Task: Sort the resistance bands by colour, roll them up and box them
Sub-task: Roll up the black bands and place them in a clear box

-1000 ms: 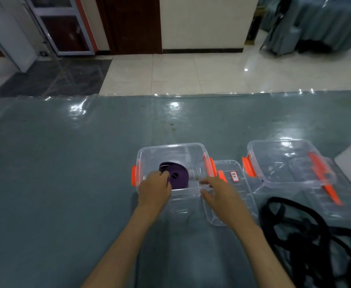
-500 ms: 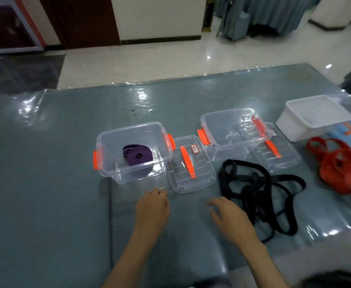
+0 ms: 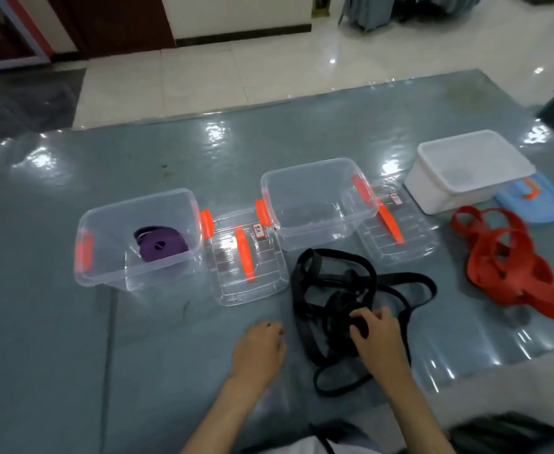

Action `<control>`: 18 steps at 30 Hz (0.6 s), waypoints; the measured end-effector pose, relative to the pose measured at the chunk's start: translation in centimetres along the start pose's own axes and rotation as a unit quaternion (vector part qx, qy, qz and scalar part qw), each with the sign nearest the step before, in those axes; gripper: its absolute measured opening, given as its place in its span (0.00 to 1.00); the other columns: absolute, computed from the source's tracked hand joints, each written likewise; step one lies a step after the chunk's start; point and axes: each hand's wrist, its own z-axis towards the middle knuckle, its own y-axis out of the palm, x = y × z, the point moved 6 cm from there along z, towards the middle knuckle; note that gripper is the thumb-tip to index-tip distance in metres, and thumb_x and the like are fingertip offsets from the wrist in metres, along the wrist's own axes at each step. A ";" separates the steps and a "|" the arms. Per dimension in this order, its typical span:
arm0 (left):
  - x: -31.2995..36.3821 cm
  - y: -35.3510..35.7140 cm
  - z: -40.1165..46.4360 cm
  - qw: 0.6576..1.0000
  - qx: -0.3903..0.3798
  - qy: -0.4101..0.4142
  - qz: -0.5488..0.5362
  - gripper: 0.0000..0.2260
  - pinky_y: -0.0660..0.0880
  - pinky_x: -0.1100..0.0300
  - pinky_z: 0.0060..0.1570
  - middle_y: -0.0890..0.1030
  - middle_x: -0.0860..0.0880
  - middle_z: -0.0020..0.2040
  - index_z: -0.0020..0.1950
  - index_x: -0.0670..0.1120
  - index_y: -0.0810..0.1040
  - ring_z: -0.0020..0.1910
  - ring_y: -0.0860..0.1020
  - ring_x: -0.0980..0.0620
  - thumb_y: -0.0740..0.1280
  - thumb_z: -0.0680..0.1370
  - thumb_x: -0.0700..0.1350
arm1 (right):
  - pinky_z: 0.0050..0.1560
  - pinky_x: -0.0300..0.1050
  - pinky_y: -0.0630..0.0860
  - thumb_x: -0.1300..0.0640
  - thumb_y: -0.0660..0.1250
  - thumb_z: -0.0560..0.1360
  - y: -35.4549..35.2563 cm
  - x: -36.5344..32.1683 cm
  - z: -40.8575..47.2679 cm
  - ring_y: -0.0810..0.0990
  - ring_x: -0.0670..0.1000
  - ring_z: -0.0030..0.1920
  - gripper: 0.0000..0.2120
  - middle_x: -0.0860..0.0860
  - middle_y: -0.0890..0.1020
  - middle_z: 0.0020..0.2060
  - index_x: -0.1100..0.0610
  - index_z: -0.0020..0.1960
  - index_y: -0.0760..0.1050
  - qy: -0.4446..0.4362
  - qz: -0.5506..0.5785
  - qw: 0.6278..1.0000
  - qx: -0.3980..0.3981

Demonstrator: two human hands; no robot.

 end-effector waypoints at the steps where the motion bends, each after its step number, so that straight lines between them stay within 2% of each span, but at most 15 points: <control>1: 1.1 0.5 0.2 1.000 -0.003 -0.004 -0.012 0.12 0.76 0.52 0.58 0.80 0.49 0.63 0.63 0.52 0.78 0.63 0.79 0.45 0.62 0.82 0.49 | 0.50 0.46 0.76 0.54 0.74 0.77 0.0 1.2 0.7 0.73 0.56 0.56 0.12 0.49 0.69 0.50 0.52 0.59 0.81 0.005 -0.007 1.000 -0.019; 3: 3.5 1.4 0.6 0.999 -0.003 -0.008 -0.034 0.10 0.77 0.52 0.55 0.80 0.50 0.60 0.61 0.53 0.78 0.60 0.80 0.45 0.63 0.81 0.50 | 0.54 0.48 0.77 0.51 0.72 0.78 0.7 3.4 2.2 0.74 0.56 0.58 0.15 0.50 0.69 0.52 0.48 0.65 0.78 0.008 -0.014 0.996 -0.088; 6: 7.0 1.7 1.0 0.998 0.014 -0.013 -0.053 0.09 0.77 0.52 0.51 0.80 0.52 0.57 0.60 0.54 0.78 0.57 0.80 0.47 0.64 0.81 0.50 | 0.60 0.50 0.79 0.51 0.70 0.80 1.7 5.4 4.0 0.78 0.55 0.61 0.21 0.52 0.76 0.57 0.45 0.72 0.76 -0.012 0.009 0.984 -0.176; 9: 9.6 1.5 1.2 0.996 0.051 -0.028 -0.067 0.10 0.78 0.52 0.51 0.80 0.53 0.56 0.63 0.55 0.77 0.56 0.80 0.49 0.64 0.82 0.51 | 0.59 0.43 0.78 0.55 0.71 0.79 1.0 5.3 5.3 0.81 0.50 0.59 0.18 0.49 0.83 0.59 0.49 0.68 0.80 -0.059 0.060 0.980 -0.183; 11: 11.0 1.4 1.4 0.990 0.070 -0.018 -0.123 0.16 0.77 0.55 0.57 0.78 0.55 0.63 0.69 0.57 0.75 0.61 0.78 0.52 0.67 0.81 0.52 | 0.58 0.43 0.79 0.58 0.73 0.78 -1.0 4.4 6.1 0.82 0.45 0.54 0.14 0.46 0.85 0.56 0.50 0.63 0.83 -0.095 0.106 0.980 -0.140; 12: 11.9 1.3 1.6 0.985 0.070 0.006 -0.161 0.22 0.75 0.57 0.64 0.74 0.57 0.70 0.74 0.58 0.71 0.67 0.75 0.54 0.69 0.80 0.53 | 0.57 0.43 0.80 0.59 0.73 0.77 -2.4 3.8 6.4 0.82 0.43 0.52 0.13 0.44 0.85 0.53 0.48 0.60 0.83 -0.114 0.138 0.977 -0.120; 14: 13.7 0.9 1.9 0.972 0.051 0.050 -0.223 0.35 0.64 0.63 0.75 0.59 0.63 0.81 0.81 0.63 0.60 0.78 0.62 0.63 0.73 0.78 0.53 | 0.54 0.41 0.79 0.60 0.72 0.77 -5.0 1.9 6.4 0.82 0.42 0.49 0.15 0.40 0.84 0.47 0.45 0.60 0.81 -0.163 0.185 0.962 -0.118; 15: 14.6 0.3 2.0 0.966 0.051 0.064 -0.244 0.39 0.60 0.65 0.76 0.55 0.66 0.82 0.82 0.64 0.55 0.79 0.57 0.66 0.75 0.77 0.53 | 0.52 0.40 0.78 0.60 0.71 0.78 -6.2 0.6 6.2 0.81 0.43 0.48 0.17 0.39 0.82 0.45 0.44 0.62 0.78 -0.187 0.201 0.951 -0.140; 16: 15.3 -0.4 2.2 0.958 0.066 0.073 -0.269 0.41 0.59 0.66 0.76 0.56 0.67 0.82 0.82 0.64 0.55 0.80 0.56 0.66 0.75 0.77 0.51 | 0.51 0.38 0.78 0.61 0.69 0.78 -7.1 -0.7 5.7 0.81 0.43 0.48 0.19 0.39 0.81 0.45 0.43 0.64 0.74 -0.208 0.215 0.938 -0.173; 18: 15.8 -2.1 2.3 0.934 0.127 0.070 -0.328 0.37 0.64 0.63 0.75 0.66 0.66 0.78 0.80 0.62 0.62 0.78 0.65 0.62 0.76 0.76 0.47 | 0.54 0.37 0.77 0.62 0.64 0.78 -8.4 -2.8 4.7 0.80 0.41 0.53 0.22 0.36 0.79 0.51 0.41 0.66 0.69 -0.242 0.238 0.914 -0.223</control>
